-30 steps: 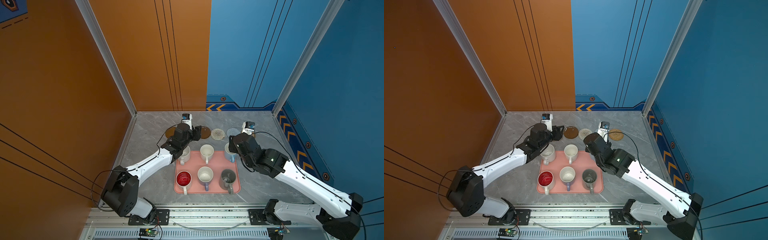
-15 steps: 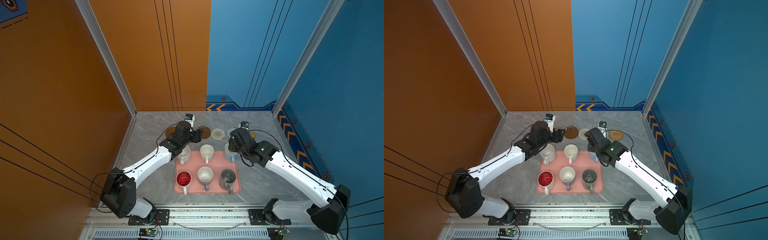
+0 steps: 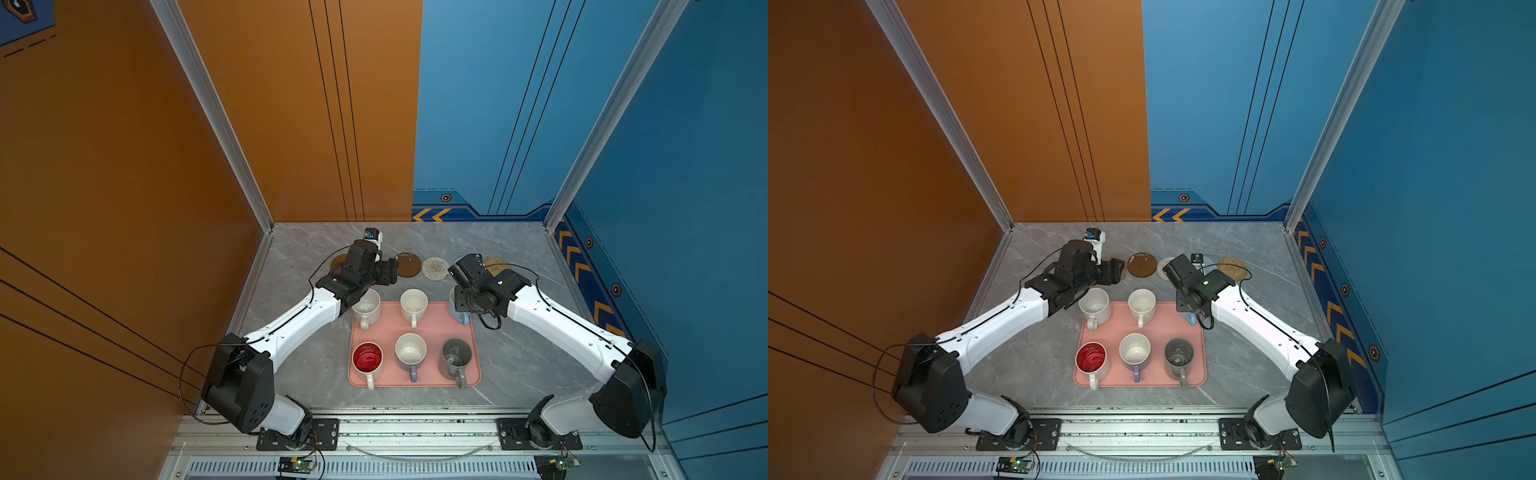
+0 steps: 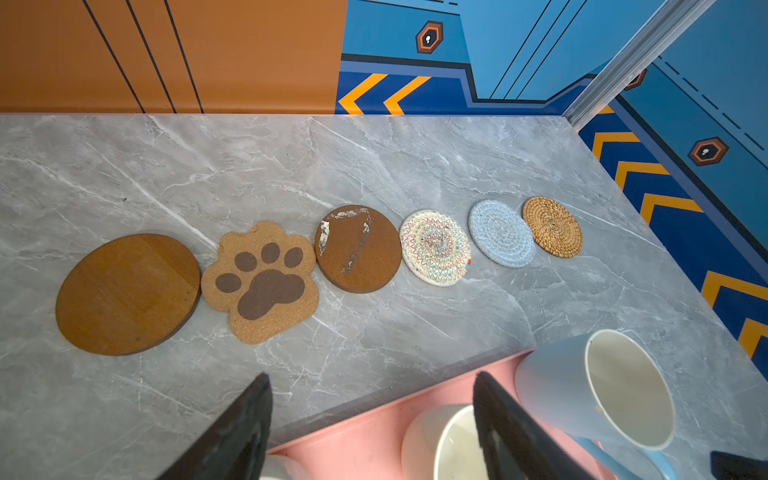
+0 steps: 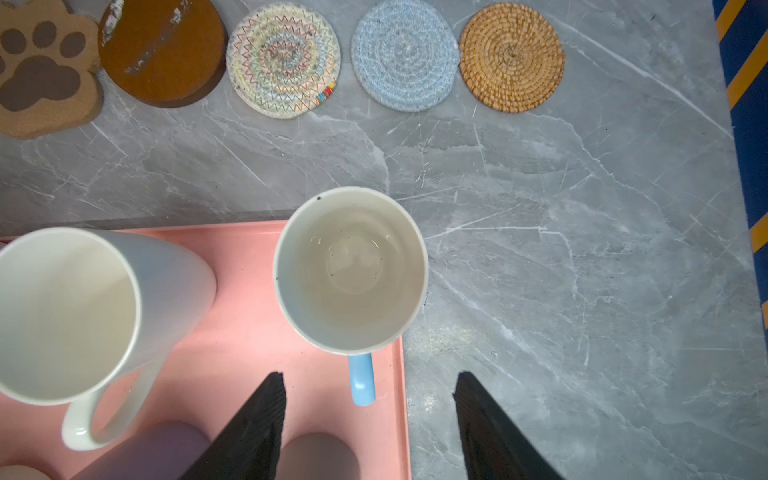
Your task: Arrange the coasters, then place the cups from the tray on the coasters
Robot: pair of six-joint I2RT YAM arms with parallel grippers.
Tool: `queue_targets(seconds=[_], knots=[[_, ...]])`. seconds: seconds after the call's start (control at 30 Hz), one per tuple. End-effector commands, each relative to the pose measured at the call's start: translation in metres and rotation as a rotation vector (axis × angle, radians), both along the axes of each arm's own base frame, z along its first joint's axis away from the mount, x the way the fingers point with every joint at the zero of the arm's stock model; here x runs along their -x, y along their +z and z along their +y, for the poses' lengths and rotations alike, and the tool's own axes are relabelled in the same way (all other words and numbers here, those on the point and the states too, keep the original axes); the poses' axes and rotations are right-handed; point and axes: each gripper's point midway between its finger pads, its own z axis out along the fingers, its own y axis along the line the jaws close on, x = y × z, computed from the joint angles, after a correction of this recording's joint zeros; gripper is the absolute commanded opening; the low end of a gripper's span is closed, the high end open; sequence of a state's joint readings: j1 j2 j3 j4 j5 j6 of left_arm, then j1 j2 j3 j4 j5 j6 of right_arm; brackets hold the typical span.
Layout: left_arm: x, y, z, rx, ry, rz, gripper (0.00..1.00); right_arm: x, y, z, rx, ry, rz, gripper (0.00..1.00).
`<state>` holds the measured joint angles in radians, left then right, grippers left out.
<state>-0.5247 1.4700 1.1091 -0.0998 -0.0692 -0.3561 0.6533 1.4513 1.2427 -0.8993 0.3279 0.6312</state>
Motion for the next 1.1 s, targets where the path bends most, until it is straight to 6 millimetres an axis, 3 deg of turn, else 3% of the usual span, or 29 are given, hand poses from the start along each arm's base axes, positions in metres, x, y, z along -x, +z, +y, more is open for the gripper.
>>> queue_targets(seconds=[0.0, 0.13, 0.17, 0.3, 0.73, 1.07], knots=[[0.002, 0.007, 0.003, 0.022, 0.006, -0.028, 0.78, 0.014, -0.014, -0.01, 0.034, 0.002, 0.064, 0.65], [0.003, 0.017, 0.017, 0.005, 0.059, -0.093, 0.8, 0.016, -0.015, -0.008, 0.022, 0.017, 0.075, 0.66], [0.007, 0.008, 0.02, -0.008, 0.058, -0.087, 0.8, 0.017, -0.016, -0.007, 0.02, 0.024, 0.079, 0.66], [0.008, 0.008, 0.029, -0.021, 0.082, -0.109, 0.8, 0.021, -0.018, -0.008, 0.007, 0.031, 0.082, 0.67], [0.007, 0.007, 0.023, -0.002, 0.059, -0.122, 0.8, 0.024, -0.04, -0.009, -0.087, 0.014, 0.108, 0.7], [0.009, 0.011, 0.021, 0.024, 0.05, -0.131, 0.8, 0.013, -0.052, -0.003, -0.136, 0.006, 0.109, 0.61]])
